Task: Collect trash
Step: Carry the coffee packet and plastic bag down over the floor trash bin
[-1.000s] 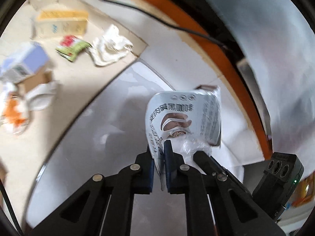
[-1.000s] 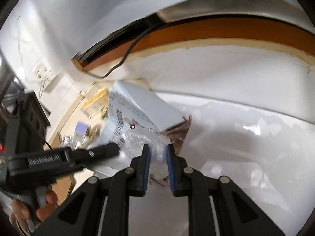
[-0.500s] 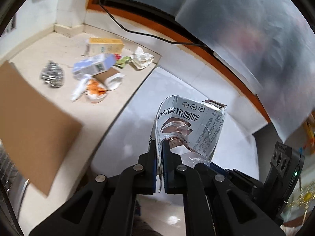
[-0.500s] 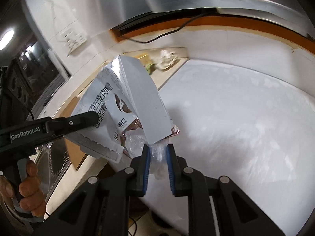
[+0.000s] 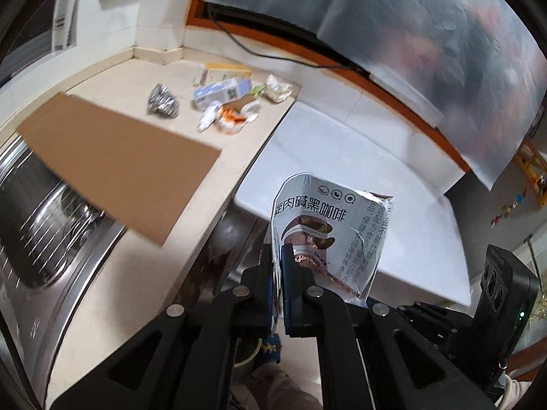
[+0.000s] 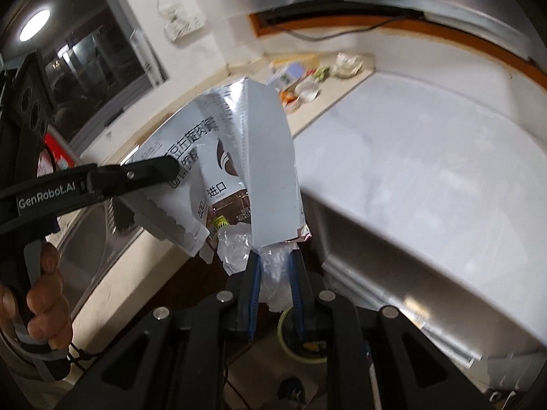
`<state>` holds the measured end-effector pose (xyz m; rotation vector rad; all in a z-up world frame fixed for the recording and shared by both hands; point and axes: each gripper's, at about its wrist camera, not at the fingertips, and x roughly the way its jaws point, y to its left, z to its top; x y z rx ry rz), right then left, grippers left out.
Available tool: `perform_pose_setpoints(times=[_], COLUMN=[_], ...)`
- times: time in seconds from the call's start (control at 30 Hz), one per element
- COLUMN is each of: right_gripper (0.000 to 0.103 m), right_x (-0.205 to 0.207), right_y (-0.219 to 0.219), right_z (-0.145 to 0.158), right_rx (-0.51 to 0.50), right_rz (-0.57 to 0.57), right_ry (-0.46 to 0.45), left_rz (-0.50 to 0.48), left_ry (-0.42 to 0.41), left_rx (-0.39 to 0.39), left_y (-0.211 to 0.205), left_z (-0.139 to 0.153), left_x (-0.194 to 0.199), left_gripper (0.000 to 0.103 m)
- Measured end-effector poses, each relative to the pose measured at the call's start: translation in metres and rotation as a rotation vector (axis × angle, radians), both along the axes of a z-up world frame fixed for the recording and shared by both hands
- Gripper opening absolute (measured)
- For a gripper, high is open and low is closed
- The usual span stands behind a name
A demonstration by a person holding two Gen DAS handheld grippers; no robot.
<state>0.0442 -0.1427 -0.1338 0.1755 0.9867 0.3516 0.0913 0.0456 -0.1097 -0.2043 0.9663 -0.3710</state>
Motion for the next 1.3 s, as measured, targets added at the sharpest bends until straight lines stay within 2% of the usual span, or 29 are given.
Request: perform_pose_setpoints(times=[0.2,0.33,0.4,0.7,1.07,1.3], right_gripper=[0.016,0.016,0.016,0.016,0.016,0.016], right_x=[-0.018,-0.025,-0.030,-0.030,-0.012,-0.003], right_y=[0.013,0.011,0.009,0.003,-0.013,-0.015], right_z=[-0.020,-0.036,-0.046,-0.120,-0.251,-0.319], right_rx=[-0.050,-0.069,-0.077,-0.086,-0.104,-0.095], right_rz=[0.032,0.030,0.030,0.061,0.089,0.092], right_ry=[0.076,0.125,0.153,0.287,0.425,0.484], left_rz=[0.032,0.042,0.044,0.054,0.098,0.137], left_ry=[0.048,0.059,0.053,0.123,0.242,0.323], left_rx=[0.001,0.047,0.095,0.196,0.292,0.320], left_y=[0.016,0.013,0.007,-0.013,-0.039,-0.040], left_z=[-0.026,-0.045,-0.056,-0.124,-0.266,-0.348], left_x=[-0.016,-0.027,-0.033,-0.044,-0.037,-0.022], left_gripper=[0.002,0.002,0.002,0.002,0.003,0.003])
